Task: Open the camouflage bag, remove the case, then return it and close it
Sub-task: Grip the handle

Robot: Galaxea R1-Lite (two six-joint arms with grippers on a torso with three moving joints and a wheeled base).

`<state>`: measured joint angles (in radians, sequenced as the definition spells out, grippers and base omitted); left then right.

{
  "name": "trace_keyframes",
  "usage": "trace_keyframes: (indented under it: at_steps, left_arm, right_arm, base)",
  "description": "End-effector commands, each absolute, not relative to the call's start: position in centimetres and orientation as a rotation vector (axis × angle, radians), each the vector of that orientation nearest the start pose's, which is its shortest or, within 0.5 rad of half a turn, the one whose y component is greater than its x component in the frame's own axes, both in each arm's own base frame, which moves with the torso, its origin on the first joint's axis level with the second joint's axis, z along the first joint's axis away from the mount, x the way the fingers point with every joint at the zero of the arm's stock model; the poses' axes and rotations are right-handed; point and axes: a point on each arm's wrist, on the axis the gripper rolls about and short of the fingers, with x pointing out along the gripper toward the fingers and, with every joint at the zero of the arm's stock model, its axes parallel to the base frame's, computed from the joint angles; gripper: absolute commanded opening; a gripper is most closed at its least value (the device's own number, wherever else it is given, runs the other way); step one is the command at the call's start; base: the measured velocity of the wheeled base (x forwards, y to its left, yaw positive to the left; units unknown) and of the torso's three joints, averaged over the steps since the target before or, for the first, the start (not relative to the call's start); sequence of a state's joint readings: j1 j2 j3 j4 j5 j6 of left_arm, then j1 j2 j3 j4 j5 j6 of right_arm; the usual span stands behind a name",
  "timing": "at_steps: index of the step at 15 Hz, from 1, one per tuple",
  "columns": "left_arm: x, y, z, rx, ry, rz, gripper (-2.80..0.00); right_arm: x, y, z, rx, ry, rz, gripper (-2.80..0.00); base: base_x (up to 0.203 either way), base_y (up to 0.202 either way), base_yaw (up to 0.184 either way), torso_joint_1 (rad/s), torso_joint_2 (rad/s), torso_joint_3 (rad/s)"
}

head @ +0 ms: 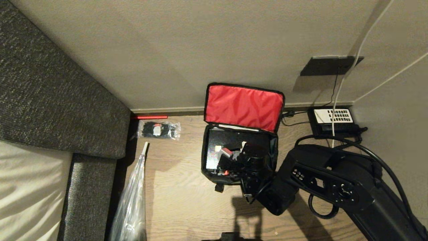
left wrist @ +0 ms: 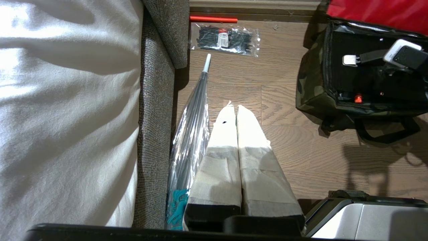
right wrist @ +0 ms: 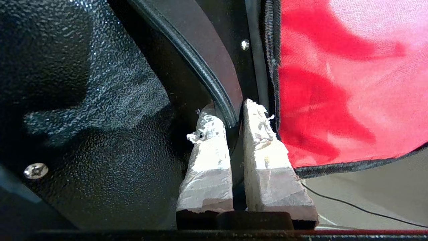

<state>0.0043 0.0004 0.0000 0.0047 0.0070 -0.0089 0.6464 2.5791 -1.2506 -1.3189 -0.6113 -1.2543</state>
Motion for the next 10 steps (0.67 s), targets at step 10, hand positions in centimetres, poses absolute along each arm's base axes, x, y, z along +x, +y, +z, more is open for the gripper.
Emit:
trace_keyframes:
  at_steps: [10]
  left_arm:
    - [-2.3,0.0,7.4,-0.009,0.006,0.012,-2.80]
  right_arm:
    - [37.1,26.7,8.7,-1.182,-0.117,-0.034,-2.80]
  base:
    - [0.000,0.000,0.000,0.000,0.00,0.000]
